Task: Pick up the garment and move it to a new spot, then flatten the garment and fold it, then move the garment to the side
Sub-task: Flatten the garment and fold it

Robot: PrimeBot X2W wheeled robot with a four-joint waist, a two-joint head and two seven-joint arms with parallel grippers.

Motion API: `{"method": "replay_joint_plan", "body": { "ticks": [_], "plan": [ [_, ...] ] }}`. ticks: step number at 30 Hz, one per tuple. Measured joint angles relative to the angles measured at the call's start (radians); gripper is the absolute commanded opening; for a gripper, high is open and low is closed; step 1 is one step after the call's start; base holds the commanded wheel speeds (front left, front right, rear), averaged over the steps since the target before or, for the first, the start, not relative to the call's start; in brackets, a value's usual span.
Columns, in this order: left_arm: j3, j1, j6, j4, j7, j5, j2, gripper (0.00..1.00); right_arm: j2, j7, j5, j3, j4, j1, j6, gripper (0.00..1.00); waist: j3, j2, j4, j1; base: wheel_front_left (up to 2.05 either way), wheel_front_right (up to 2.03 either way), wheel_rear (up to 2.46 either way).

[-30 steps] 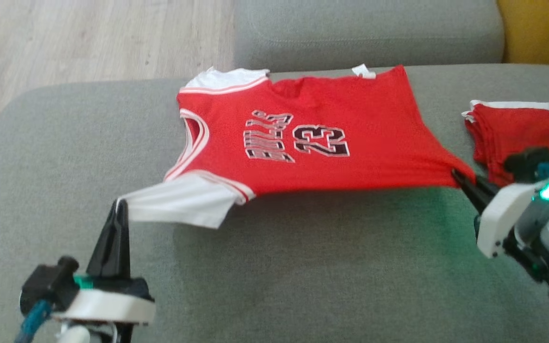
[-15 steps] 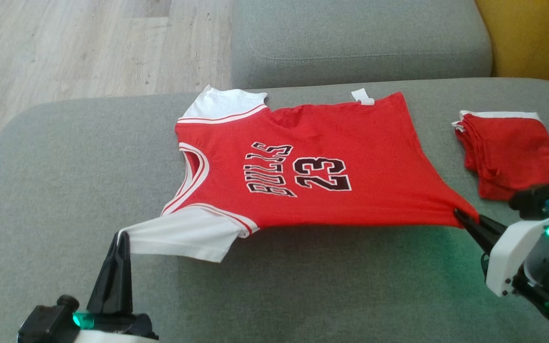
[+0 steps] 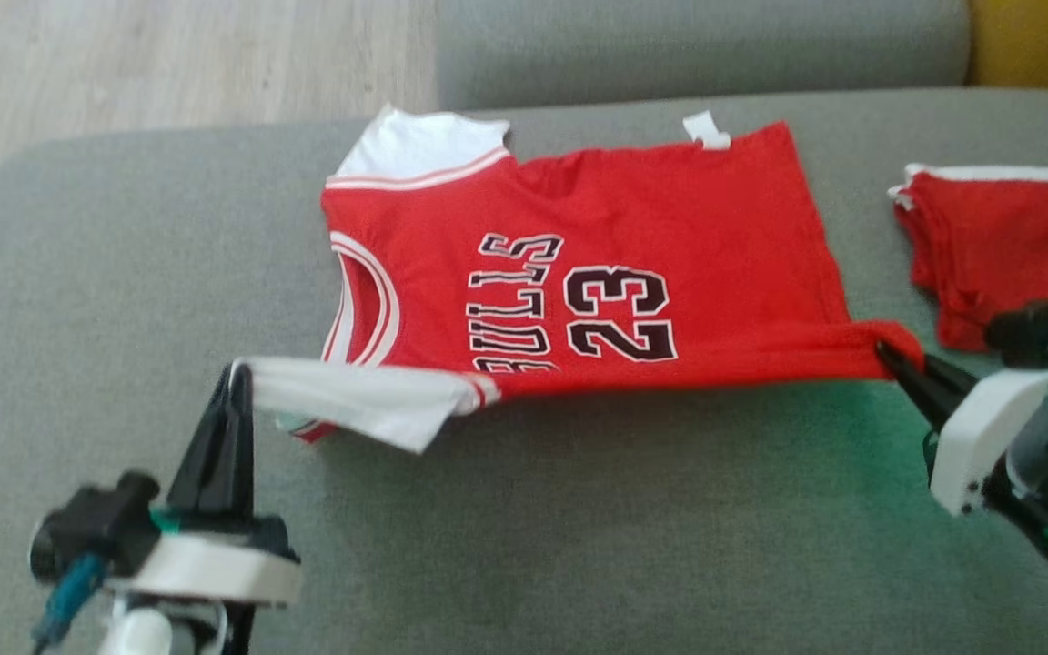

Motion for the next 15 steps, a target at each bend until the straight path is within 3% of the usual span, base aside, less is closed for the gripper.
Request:
{"method": "replay_joint_plan", "body": {
  "ticks": [15],
  "plan": [
    [-0.082,-0.336,-0.041,0.271,0.049,0.095,0.046,0.0,0.062,0.14,-0.076,-0.018,0.092,-0.147,0.0,0.0,0.13,0.0,0.0,0.0001,0.0,0.0,0.0]
  ]
}}
